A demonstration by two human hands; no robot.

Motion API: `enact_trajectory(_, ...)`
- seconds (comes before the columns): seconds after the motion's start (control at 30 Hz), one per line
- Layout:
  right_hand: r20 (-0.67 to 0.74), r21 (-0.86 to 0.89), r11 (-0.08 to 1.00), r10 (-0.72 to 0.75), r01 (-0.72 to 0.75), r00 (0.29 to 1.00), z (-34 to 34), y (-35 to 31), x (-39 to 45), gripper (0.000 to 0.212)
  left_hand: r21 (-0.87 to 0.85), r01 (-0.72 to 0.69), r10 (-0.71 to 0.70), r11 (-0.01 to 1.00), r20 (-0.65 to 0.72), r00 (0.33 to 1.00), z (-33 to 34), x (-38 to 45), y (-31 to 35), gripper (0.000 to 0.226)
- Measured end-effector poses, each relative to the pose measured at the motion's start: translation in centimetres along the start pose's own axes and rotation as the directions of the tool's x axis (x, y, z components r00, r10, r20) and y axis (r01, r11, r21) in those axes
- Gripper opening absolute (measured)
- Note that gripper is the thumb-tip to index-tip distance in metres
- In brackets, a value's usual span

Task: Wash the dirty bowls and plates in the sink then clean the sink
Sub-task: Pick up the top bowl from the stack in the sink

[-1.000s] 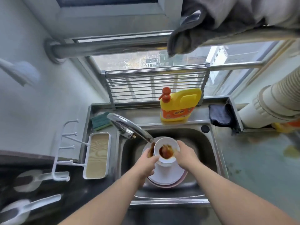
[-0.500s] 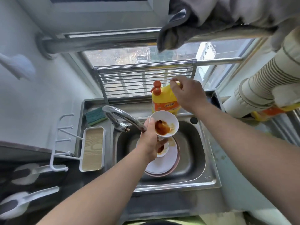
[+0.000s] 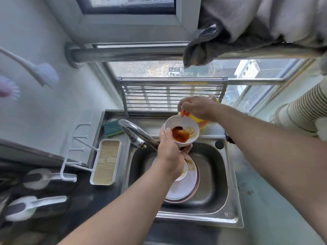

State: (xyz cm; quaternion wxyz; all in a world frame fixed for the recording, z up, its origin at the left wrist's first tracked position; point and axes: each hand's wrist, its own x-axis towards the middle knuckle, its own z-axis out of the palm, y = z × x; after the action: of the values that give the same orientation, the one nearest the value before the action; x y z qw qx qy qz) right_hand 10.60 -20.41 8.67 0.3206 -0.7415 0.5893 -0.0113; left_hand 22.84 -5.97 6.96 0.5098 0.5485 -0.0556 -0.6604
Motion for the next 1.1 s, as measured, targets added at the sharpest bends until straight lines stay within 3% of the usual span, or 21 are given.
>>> enact_trajectory(0.2,-0.013,-0.064,0.997,-0.043,0.042,0.999,0.9,1.3,0.7,0.053,0.136,-0.179,0.179,0.974,0.015,0.984,0.7,0.1,0.9,0.038)
enact_trajectory(0.5,-0.021,-0.283,0.958,-0.043,0.035,0.999,1.6,0.2,0.0,0.047,0.070,-0.145,0.150,0.987,-0.073,0.986,1.9,-0.2,-0.2,0.041)
enact_trajectory(0.7,0.027,-0.145,0.989,-0.032,0.036,0.999,0.4,0.9,1.2,0.062,0.025,-0.133,0.134,0.991,-0.100,0.986,2.1,-0.3,-0.4,0.041)
enact_trajectory(0.93,-0.021,-0.279,0.959,-0.062,0.054,0.998,1.7,0.7,0.4,0.054,0.036,-0.138,0.142,0.990,-0.122,0.982,2.2,-0.2,-0.5,0.042)
enact_trajectory(1.1,0.019,-0.137,0.989,-0.059,0.061,0.998,0.7,1.2,0.7,0.058,0.028,-0.148,0.150,0.989,-0.109,0.983,2.3,-0.4,-0.6,0.042)
